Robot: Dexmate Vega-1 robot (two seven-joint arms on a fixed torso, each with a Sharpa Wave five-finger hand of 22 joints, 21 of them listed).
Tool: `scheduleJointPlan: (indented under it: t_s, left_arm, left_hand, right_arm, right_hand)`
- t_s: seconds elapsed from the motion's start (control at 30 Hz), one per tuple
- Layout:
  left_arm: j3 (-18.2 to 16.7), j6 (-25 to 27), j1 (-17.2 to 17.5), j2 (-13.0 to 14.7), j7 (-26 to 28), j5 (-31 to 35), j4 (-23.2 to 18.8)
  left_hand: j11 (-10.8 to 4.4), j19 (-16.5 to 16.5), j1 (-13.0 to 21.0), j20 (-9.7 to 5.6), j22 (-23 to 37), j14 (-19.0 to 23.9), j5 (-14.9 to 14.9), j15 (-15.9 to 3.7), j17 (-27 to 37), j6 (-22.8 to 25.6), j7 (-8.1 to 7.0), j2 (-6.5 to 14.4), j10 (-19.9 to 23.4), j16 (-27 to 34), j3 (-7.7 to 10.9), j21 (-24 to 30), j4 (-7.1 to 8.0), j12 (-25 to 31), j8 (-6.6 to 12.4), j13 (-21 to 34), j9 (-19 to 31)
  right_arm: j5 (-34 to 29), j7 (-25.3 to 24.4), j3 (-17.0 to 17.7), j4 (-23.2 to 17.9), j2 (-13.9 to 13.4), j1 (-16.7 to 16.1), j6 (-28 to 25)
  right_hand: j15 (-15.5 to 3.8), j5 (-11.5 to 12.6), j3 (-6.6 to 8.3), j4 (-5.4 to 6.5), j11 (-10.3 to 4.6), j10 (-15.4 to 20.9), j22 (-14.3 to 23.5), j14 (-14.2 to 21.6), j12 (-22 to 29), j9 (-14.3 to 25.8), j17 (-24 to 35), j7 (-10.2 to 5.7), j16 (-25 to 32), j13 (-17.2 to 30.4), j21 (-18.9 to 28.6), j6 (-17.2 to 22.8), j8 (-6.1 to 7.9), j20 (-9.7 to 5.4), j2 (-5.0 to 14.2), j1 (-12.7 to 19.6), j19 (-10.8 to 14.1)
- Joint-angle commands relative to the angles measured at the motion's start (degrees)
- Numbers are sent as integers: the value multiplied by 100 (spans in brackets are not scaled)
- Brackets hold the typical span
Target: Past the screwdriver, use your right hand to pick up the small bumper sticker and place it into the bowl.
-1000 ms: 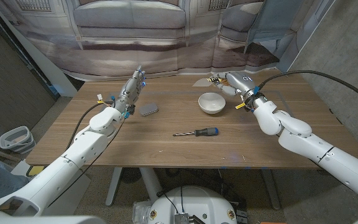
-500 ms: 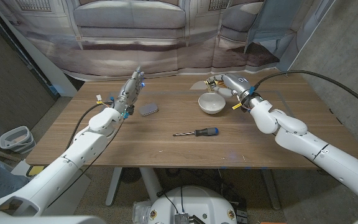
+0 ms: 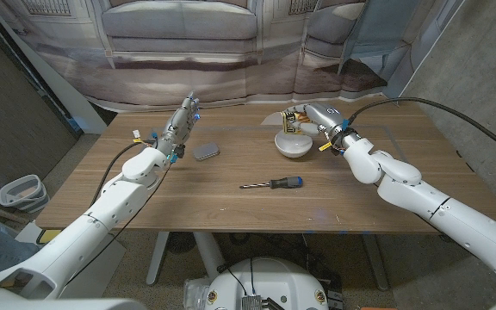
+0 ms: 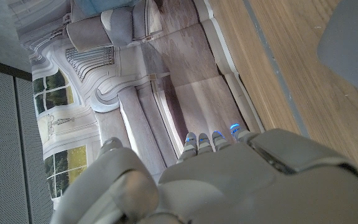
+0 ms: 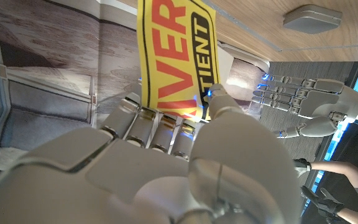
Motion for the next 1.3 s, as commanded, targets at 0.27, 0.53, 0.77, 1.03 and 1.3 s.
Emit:
scheduleJointPlan:
  t_s: [0.27, 0.53, 0.77, 1.03, 1.3]
  left_arm:
    - [33, -16, -76, -14, -130, -32, 158]
    - [11, -44, -59, -4, -137, -45, 166]
    - [-5, -70, -18, -25, -119, -73, 192]
    - [-10, -32, 0, -7, -60, -56, 147]
    - [24, 7, -46, -20, -77, -47, 175]
  left_hand:
    - [9, -274, 46, -56, 32, -130, 29, 25, 25, 38, -18, 35, -1, 10, -62, 1, 15, 7, -9, 15, 17]
    - [10, -275, 49, -58, 32, -134, 29, 30, 25, 42, -11, 39, -1, 9, -69, 1, 15, 7, -7, 15, 17]
    - [10, -275, 54, -60, 32, -139, 29, 34, 25, 49, -7, 43, 0, 9, -79, 1, 15, 7, -6, 15, 18]
    - [10, -276, 59, -57, 32, -140, 30, 29, 26, 50, -17, 49, -7, 9, -91, 2, 16, 4, -7, 15, 18]
    - [8, -275, 63, -53, 33, -143, 30, 30, 26, 46, -11, 52, -8, 9, -101, 3, 16, 4, -9, 15, 18]
  right_arm:
    - [50, 205, 38, -240, -99, -36, -226]
    - [19, 369, 30, -336, -99, -2, -429]
    - [48, 499, -27, -287, -53, 78, -503]
    - [156, 661, -84, -186, -17, 147, -597]
    - [247, 731, -116, -143, -19, 160, -684]
  right_hand:
    - [-305, 15, -216, 132, 56, -113, 16, -124, -45, 14, 34, 12, -33, 43, -53, -104, -54, -167, -188, -406, -60]
    - [-234, 47, -283, 190, 40, -160, 14, -229, -63, 17, 35, 12, -52, 48, -83, -139, -55, -92, -230, -554, -109]
    - [-179, 70, -295, 200, 28, -219, 12, -280, -85, 19, 29, 14, -59, 50, -107, -185, -62, -51, -234, -592, -155]
    - [-96, 99, -300, 196, 59, -321, 9, -426, -121, 21, 16, 13, -90, 51, -140, -297, -84, 17, -239, -618, -217]
    - [-54, 115, -322, 193, 62, -408, 6, -501, -148, 23, 5, 41, -90, 52, -166, -398, -98, 93, -271, -657, -271]
